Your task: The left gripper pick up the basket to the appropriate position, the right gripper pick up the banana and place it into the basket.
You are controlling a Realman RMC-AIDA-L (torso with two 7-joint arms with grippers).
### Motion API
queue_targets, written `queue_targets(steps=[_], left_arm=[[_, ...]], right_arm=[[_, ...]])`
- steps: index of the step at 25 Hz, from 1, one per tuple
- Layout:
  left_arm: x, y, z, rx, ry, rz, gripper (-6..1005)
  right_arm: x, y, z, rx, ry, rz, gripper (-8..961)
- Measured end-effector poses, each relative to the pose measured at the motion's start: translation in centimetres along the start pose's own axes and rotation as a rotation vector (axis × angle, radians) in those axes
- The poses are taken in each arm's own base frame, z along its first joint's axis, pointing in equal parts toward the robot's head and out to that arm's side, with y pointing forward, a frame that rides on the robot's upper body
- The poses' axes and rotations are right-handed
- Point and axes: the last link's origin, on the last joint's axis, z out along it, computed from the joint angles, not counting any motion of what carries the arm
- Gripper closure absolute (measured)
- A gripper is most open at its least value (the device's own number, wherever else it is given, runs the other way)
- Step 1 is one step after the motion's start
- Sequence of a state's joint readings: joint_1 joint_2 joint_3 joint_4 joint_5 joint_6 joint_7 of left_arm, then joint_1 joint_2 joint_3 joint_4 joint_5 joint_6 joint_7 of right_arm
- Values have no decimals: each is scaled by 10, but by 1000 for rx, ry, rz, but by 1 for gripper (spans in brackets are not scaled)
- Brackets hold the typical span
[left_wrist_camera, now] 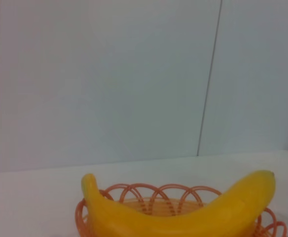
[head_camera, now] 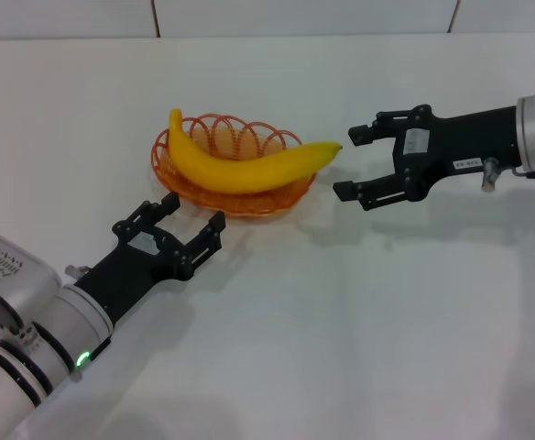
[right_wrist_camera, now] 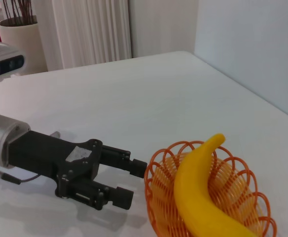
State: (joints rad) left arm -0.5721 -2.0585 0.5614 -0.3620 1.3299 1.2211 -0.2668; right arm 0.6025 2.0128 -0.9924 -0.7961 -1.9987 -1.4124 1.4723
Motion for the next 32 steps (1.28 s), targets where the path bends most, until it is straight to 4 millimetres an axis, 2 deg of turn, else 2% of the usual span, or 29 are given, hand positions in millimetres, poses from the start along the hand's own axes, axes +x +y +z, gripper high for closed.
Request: queue_targets(steps=[32], left_arm=[[1,6,-3,-32,21,38,246]], right_arm=[[-1,-2,-2,10,-6,2,74]])
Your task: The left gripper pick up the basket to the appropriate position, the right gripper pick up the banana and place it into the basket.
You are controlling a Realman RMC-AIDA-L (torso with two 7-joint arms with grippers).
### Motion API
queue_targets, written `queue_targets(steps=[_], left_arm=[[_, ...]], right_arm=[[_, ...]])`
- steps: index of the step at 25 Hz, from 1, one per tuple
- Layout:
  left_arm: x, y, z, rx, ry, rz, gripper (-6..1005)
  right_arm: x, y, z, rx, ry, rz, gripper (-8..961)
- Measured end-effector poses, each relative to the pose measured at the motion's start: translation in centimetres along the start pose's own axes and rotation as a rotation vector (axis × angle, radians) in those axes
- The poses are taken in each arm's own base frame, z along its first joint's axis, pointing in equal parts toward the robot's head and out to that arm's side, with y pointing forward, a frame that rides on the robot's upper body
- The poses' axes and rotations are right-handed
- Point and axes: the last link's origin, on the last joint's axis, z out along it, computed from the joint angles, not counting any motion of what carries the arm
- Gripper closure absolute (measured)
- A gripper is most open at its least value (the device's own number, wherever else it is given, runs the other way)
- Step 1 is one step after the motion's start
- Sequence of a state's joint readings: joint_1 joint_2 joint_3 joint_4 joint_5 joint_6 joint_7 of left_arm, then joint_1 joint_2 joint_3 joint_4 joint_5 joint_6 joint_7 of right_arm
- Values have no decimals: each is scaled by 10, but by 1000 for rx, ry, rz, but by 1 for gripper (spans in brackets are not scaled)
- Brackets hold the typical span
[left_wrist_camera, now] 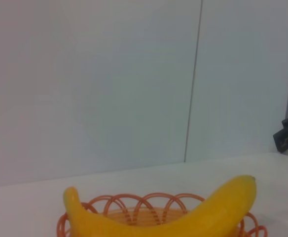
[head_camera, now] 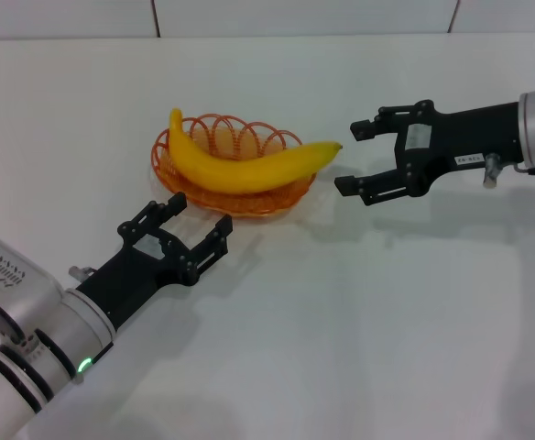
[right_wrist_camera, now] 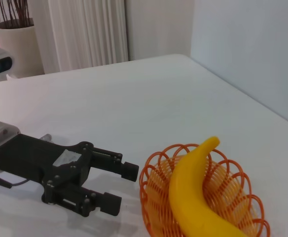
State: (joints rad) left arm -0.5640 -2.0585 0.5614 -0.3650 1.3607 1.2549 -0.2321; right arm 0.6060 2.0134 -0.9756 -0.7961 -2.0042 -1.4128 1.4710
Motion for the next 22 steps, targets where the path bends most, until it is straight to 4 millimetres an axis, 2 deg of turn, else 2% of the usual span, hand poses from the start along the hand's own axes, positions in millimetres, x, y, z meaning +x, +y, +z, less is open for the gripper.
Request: queue_targets(steps=[22], left_arm=[[1,-1,0,13,5,-14,246]], right_arm=[[1,0,0,1,2,1,74]])
